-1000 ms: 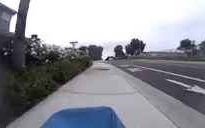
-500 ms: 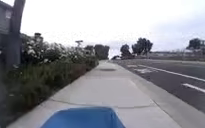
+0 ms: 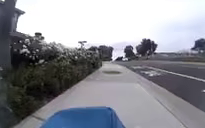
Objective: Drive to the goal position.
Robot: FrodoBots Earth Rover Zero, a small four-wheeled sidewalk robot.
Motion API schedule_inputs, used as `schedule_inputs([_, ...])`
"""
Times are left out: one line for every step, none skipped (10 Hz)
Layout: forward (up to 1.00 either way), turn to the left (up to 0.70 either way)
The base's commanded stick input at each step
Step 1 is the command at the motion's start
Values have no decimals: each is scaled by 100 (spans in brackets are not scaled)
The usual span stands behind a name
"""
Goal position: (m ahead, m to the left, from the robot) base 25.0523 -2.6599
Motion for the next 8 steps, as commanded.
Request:
schedule_inputs([100,0])
schedule_inputs([100,0])
schedule_inputs([100,0])
schedule_inputs([100,0])
schedule_inputs([100,0])
schedule_inputs([100,0])
schedule_inputs([100,0])
schedule_inputs([100,0])
